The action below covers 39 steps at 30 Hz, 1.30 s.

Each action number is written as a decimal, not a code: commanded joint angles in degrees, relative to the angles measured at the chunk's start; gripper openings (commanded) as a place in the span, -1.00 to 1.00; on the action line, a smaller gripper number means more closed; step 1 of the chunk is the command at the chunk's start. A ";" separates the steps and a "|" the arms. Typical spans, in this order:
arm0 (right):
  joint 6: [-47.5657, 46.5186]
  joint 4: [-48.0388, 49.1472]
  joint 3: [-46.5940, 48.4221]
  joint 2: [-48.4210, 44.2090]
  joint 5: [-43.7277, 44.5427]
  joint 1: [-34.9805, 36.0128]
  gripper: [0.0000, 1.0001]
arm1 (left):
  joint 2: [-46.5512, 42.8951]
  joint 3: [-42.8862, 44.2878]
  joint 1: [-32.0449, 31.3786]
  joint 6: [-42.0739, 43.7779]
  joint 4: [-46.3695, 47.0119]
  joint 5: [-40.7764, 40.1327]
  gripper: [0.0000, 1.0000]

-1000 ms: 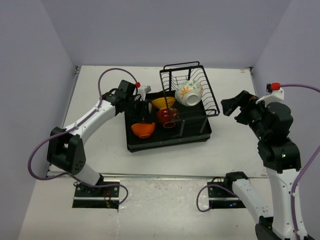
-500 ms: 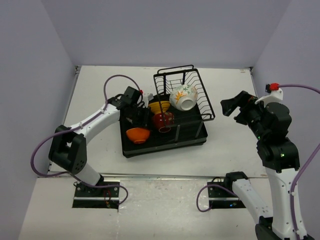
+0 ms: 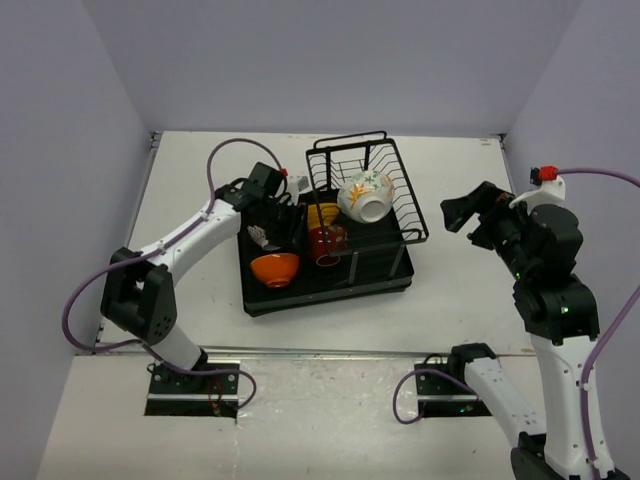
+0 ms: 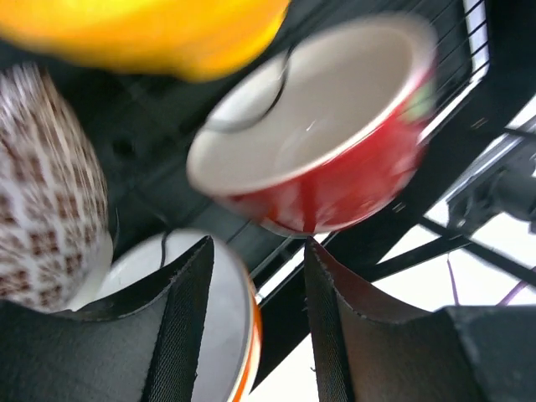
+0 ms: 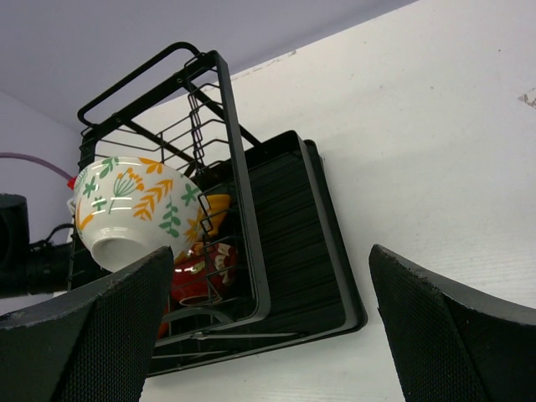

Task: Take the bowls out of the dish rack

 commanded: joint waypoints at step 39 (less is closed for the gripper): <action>0.51 -8.89 29.01 18.71 -16.58 2.88 0.98 | -7.59 26.55 0.87 -6.88 -12.96 -40.87 0.08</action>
